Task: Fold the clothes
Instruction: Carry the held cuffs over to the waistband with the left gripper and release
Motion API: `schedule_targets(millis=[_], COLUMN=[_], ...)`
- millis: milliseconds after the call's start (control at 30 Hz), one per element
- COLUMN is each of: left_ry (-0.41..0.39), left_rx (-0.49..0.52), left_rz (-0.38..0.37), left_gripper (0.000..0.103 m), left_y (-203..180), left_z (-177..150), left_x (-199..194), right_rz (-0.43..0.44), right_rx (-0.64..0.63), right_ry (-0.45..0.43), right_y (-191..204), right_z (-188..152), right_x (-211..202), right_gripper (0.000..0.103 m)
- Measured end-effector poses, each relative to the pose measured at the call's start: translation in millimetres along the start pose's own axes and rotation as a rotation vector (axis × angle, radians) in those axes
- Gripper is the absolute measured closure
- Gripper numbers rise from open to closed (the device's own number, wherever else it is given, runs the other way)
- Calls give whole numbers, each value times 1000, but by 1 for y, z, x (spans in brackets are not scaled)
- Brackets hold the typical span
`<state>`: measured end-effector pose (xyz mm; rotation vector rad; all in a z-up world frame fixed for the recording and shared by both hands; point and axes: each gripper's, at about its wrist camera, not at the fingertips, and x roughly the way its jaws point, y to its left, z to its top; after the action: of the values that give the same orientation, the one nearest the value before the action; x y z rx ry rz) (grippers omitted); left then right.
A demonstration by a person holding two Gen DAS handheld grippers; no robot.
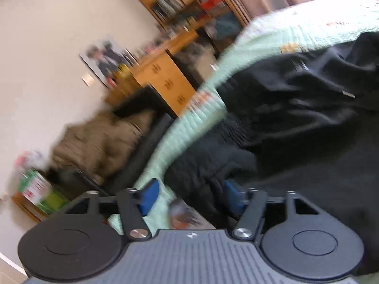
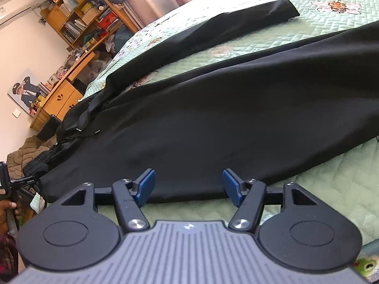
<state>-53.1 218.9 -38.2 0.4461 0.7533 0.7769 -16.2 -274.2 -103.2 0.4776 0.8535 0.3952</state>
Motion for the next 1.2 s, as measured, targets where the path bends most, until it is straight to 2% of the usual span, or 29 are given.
schedule_targets(millis=[33,133,267,333,400,467,500,567,600,633,667,700,800,867,900,1000,1133,1200], left_ry=[-20,-103,-223,-273,-315,-335,-323,-272,-232,-206,-212,-211,-206,-207,-186,-109,-132,-107], left_rx=[16,46,44,47,31,-16,-44,-64,-44,-18,5,14,-105,-244,-317,-425,-331,-363], left_rz=[20,18,-36,-74,-136,-230,-275,-333,-293,-220,-160,-137,-299,-493,-555,-607,-480,-514], left_gripper=[36,35,32,22,21,4,0,0,1,2,2,2,4,4,4,3,5,10], left_y=[-3,-16,-37,-49,-60,-71,-77,-95,-111,-125,-137,-143,-128,-104,-91,-69,-59,-44], left_z=[0,3,1,1,7,20,28,43,49,53,55,55,50,46,42,33,24,22], left_x=[-6,-38,-88,-111,-131,-147,-147,-128,-116,-107,-99,-94,-96,-102,-101,-92,-96,-87], right_rz=[0,5,8,13,19,20,26,36,40,44,48,52,63,71,75,79,116,145], right_rx=[3,18,22,14,-29,-114,-149,-176,-174,-171,-169,-167,-161,-156,-154,-148,-258,-314], right_ry=[1,-2,-6,-13,-26,-40,-46,-47,-44,-40,-36,-32,-21,-13,-9,3,10,24], right_y=[-1,-5,-4,2,15,37,48,59,59,60,61,62,65,66,67,70,102,124], right_z=[0,0,0,3,6,10,12,13,12,12,12,12,11,10,10,12,22,26], right_x=[1,1,-1,-2,-3,-3,-2,0,1,2,3,4,7,8,9,14,29,41], right_gripper=[38,38,38,37,37,37,35,30,28,28,28,28,28,28,27,27,26,24])
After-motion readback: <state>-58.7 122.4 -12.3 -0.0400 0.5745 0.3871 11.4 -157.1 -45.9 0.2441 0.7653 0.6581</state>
